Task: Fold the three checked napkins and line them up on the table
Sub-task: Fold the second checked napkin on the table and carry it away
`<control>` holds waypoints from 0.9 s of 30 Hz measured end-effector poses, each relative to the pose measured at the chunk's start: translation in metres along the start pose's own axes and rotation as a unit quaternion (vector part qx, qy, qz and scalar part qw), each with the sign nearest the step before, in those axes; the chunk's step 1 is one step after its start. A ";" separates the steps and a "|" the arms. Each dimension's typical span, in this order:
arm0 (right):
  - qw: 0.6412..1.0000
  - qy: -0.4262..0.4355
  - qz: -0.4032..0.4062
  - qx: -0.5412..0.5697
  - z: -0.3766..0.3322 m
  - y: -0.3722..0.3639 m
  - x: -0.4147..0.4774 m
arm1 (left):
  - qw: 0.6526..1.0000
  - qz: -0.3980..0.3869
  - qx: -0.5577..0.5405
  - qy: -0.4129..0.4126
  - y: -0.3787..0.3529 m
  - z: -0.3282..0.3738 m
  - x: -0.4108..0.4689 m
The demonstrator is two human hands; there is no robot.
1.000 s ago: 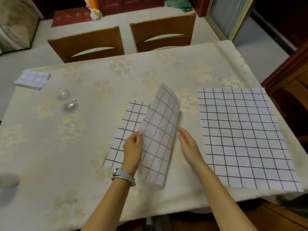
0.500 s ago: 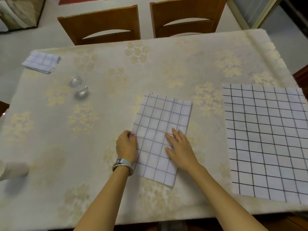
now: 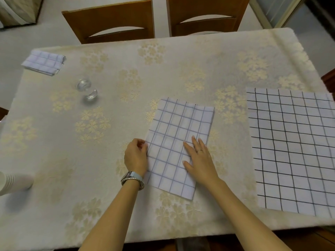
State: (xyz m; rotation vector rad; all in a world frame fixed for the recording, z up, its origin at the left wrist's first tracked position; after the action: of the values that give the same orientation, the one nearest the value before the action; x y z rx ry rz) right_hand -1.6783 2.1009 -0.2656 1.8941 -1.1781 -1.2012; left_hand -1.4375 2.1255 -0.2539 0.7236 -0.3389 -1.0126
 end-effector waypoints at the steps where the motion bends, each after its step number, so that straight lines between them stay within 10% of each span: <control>1: 1.000 -0.002 0.001 0.002 0.001 -0.001 0.000 | 1.000 0.000 0.004 0.000 0.000 0.000 0.001; 15: 1.000 -0.006 -0.007 0.006 0.003 -0.004 0.002 | 1.000 0.002 0.008 0.020 0.003 0.000 0.002; 22: 1.000 -0.003 0.003 -0.015 0.002 -0.001 0.000 | 0.926 -0.105 0.109 -0.345 -0.021 0.061 -0.043; 27: 1.000 0.005 0.018 -0.020 0.005 0.002 0.001 | 0.869 -0.232 0.161 -0.407 -0.070 0.064 -0.094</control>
State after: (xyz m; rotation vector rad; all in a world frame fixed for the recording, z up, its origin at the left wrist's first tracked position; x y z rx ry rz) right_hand -1.6837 2.0994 -0.2664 1.8413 -1.1692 -1.1853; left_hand -1.5670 2.1588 -0.2491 0.6539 -1.1294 -1.7348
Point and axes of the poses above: each hand's wrist, its own x-axis towards the middle knuckle, its own y-axis out of the back of the hand, z = x × y, the point moved 8 cm from there along x, towards the middle knuckle, and after that the axes turned 10 degrees about -y, right-handed, at the moved point
